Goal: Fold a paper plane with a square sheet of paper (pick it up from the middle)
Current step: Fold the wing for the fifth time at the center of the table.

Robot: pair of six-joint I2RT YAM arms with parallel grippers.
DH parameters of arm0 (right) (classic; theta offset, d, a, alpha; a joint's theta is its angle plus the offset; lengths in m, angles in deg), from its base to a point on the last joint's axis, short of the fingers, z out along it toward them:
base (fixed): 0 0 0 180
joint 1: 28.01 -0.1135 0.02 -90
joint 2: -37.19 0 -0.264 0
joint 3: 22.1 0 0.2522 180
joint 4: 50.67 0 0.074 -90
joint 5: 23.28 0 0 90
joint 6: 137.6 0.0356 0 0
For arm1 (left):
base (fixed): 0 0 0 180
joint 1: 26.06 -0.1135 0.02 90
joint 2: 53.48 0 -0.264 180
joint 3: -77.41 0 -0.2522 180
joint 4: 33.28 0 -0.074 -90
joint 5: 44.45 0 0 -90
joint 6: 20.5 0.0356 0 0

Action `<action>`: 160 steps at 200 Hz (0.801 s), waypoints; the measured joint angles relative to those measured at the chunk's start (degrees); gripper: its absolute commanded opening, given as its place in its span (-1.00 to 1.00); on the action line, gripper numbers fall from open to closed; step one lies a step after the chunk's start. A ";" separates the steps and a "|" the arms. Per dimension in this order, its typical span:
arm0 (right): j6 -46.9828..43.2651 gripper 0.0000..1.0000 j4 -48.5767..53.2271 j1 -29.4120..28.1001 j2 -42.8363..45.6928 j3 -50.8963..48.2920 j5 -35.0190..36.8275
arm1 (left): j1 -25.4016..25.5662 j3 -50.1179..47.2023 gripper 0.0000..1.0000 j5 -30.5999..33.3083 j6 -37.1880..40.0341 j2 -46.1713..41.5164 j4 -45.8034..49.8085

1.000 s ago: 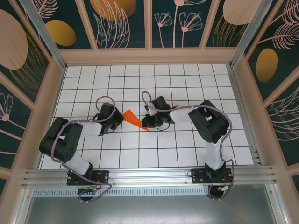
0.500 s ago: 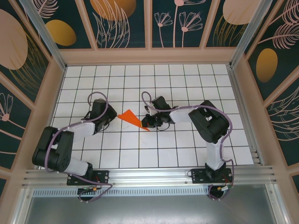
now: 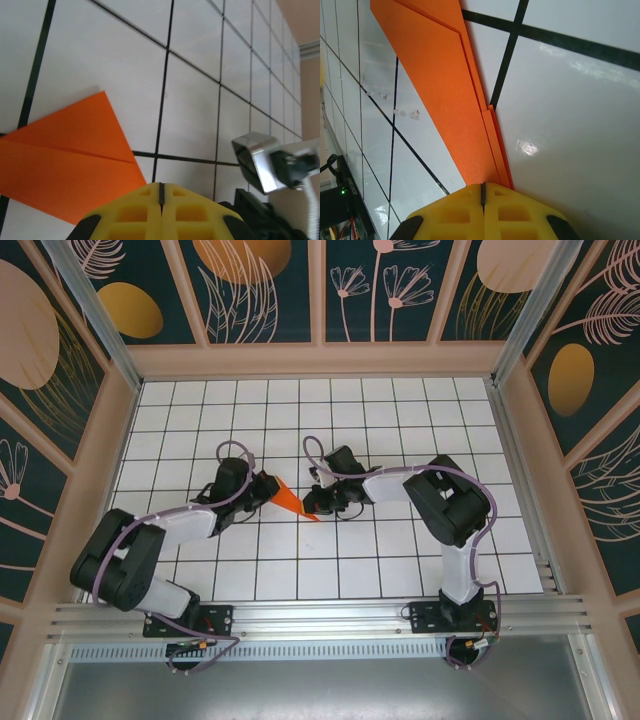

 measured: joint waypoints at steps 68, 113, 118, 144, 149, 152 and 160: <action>-3.10 -0.90 3.23 -0.09 0.15 1.22 -0.48 | 0.81 -0.57 -1.00 -1.01 -1.53 7.89 -3.37; -9.14 -0.93 9.57 -0.87 -0.37 8.39 -0.87 | 0.81 -0.92 -1.00 -0.17 -1.05 8.31 -3.52; -9.77 -0.93 9.84 -1.05 -0.76 9.73 -1.09 | 0.81 -0.92 -1.00 -0.04 -0.98 8.35 -3.61; -12.50 -0.98 10.56 -1.79 -3.15 13.70 -1.53 | 0.96 -0.92 -1.00 0.42 -0.90 8.66 -4.22; -12.83 -0.99 10.69 -1.88 -3.74 14.05 -1.53 | 0.96 -0.92 -1.00 0.46 -0.90 8.66 -4.22; -13.05 -0.99 10.71 -1.90 -4.07 14.14 -1.53 | 0.98 -0.92 -1.00 0.48 -0.90 8.66 -4.22; -13.62 -0.99 11.08 -1.95 -5.01 14.32 -1.51 | 1.03 -0.92 -1.00 0.61 -0.90 8.66 -4.22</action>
